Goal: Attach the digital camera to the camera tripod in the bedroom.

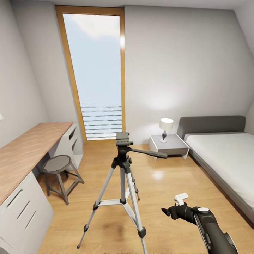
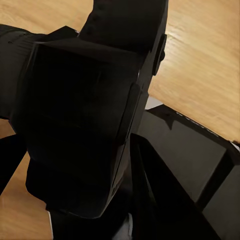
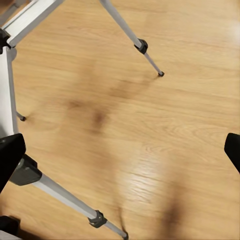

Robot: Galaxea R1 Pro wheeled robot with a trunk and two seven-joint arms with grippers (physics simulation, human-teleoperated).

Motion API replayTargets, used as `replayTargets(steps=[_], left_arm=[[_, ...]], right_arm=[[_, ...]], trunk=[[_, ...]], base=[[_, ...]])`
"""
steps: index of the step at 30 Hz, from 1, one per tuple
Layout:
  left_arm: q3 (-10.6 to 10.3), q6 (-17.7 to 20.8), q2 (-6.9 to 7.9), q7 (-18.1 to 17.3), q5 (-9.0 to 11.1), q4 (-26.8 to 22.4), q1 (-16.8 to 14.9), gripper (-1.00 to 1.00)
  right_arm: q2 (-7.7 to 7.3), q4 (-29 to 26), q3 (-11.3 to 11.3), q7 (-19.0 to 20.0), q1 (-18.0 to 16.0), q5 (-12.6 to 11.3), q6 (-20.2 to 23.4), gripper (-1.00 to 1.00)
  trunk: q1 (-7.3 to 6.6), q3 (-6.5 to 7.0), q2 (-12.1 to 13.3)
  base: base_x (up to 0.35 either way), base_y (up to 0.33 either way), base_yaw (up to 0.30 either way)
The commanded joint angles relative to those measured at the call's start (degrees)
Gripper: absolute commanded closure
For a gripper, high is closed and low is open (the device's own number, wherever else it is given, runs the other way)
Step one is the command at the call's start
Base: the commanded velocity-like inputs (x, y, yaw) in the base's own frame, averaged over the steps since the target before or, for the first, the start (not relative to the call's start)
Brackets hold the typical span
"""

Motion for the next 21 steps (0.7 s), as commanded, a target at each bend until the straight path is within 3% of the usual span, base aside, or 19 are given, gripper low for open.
replayTargets(steps=[1,21], left_arm=[[-0.5,0.2,0.01,0.3,0.3,-0.1,-0.1,1.00],[-0.5,0.2,0.02,0.3,0.3,-0.1,0.0,1.00]], right_arm=[[0.01,-0.1,-0.1,0.5,-0.1,0.5,0.1,-1.00],[-0.18,-0.1,-0.2,0.4,-0.1,0.5,-0.1,-1.00]], trunk=[[0.03,-0.23,-0.1],[0.03,-2.07,-0.1]], base=[[0.000,0.000,0.000],[0.000,0.000,0.000]])
